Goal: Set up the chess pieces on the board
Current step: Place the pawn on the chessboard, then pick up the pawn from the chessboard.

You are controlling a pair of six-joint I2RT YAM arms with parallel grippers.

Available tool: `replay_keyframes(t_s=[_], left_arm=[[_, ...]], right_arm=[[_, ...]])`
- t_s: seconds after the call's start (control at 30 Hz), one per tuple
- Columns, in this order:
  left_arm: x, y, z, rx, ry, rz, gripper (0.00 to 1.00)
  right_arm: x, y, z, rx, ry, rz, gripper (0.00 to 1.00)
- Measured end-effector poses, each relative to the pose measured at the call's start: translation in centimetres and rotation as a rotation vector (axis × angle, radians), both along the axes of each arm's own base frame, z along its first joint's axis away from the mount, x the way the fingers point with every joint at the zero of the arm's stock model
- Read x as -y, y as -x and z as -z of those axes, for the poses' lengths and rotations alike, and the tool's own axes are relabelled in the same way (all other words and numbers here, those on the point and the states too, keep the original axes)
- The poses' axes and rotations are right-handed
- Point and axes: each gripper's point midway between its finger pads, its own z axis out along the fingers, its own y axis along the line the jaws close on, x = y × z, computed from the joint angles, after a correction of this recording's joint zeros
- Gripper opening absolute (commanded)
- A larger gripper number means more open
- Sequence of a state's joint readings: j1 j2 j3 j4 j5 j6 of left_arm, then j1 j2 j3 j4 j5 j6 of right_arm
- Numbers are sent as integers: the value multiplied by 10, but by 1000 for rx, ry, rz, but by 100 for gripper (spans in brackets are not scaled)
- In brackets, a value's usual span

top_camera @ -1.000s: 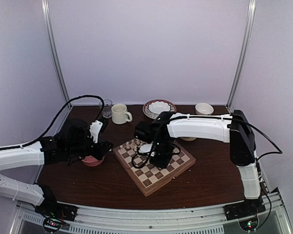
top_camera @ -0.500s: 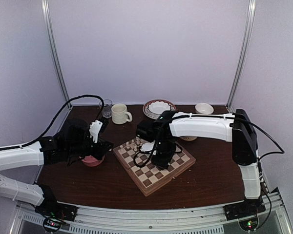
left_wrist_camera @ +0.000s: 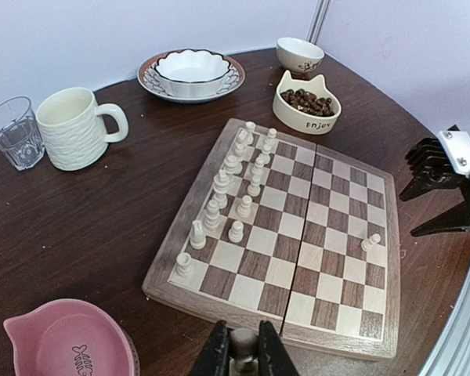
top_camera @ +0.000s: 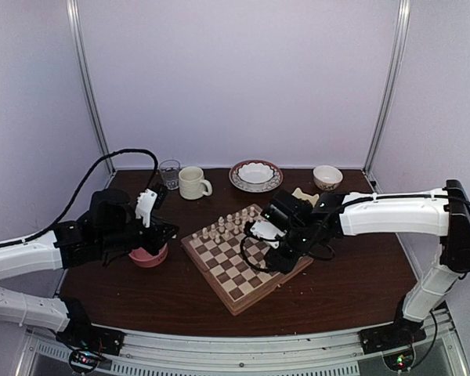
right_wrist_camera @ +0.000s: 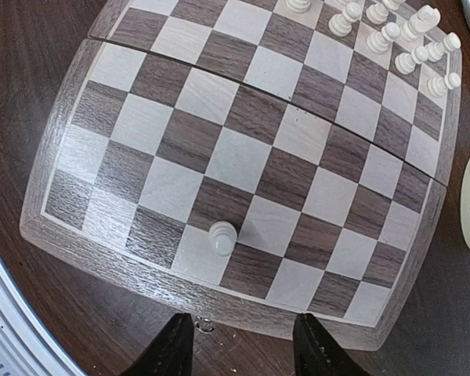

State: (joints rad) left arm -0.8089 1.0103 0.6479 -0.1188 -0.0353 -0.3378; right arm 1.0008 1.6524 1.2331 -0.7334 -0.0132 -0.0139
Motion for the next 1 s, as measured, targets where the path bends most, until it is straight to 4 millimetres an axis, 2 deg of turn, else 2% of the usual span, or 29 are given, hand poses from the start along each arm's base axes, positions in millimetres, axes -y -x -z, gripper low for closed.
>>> replay_keyframes(t_s=[0.1, 0.3, 0.6, 1.0], left_arm=[[-1, 2, -3, 11, 9, 4, 15], [-4, 1, -2, 15, 3, -7, 15], [-7, -2, 7, 2, -26, -27, 15], [-9, -2, 8, 1, -34, -37, 15]], right_arm=[[-1, 0, 8, -10, -33, 21, 47], [-15, -6, 10, -15, -96, 36, 46], [-17, -6, 39, -72, -55, 48, 40], [-20, -11, 39, -80, -67, 56, 29]])
